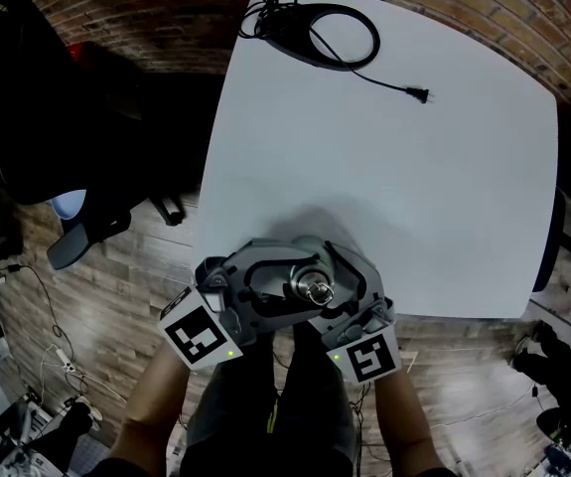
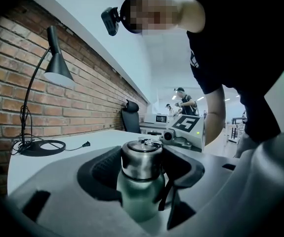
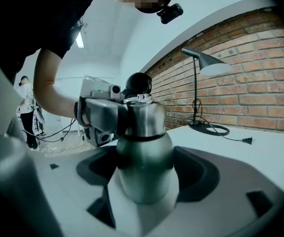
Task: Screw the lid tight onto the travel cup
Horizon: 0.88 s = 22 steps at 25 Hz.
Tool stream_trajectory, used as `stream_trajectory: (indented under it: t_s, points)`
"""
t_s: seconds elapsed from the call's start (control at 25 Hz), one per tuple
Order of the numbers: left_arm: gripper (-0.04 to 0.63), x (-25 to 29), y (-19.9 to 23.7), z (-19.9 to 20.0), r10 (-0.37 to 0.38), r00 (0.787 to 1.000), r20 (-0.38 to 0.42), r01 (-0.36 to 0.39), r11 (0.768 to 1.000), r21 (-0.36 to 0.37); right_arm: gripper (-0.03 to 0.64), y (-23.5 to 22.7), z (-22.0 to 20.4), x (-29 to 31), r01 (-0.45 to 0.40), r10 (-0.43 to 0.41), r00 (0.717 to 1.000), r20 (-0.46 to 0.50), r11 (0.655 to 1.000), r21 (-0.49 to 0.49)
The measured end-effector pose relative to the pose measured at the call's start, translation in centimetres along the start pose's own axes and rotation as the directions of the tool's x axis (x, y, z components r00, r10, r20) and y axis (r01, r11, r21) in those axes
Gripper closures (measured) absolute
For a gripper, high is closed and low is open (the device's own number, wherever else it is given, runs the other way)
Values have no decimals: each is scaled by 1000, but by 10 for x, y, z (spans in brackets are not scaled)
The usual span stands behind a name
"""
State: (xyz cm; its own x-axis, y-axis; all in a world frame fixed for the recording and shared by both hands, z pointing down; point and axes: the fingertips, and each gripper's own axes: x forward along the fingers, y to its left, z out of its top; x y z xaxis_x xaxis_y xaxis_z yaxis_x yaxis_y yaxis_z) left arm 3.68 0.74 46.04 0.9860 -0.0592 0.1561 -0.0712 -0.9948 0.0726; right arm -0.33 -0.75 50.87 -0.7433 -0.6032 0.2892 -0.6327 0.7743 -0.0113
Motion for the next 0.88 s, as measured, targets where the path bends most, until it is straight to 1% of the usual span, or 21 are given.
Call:
stream_trajectory:
  t_s: [0.24, 0.4, 0.56, 0.64, 0.72, 0.8, 0.88]
  points:
    - [331, -1, -1, -1, 6, 1000, 7, -6, 1000, -6, 268, 3, -4, -2, 14, -13, 999, -53, 1000, 14]
    - [330, -2, 0, -3, 2, 1000, 6, -2, 1000, -15, 268, 6, 0, -15, 24, -23, 997, -80, 1000, 16]
    - [330, -1, 5, 5, -10, 999, 35, 10, 1000, 18, 270, 9, -5, -32, 32, -34, 987, -157, 999, -16]
    - [328, 1, 6, 9, -8, 998, 61, 8, 1000, -11, 270, 9, -3, -43, 45, -47, 982, -185, 999, -14]
    - [308, 1, 6, 13, -1, 997, 77, 5, 999, -43, 270, 8, 0, -51, 68, -65, 978, -200, 998, 7]
    - [279, -1, 7, 15, 13, 997, 82, -8, 998, -69, 270, 8, 2, -55, 90, -83, 973, -213, 996, 20]
    - [273, -7, 8, 15, 32, 997, 73, -25, 996, -88, 270, 9, 3, -57, 102, -94, 969, -229, 995, 20]
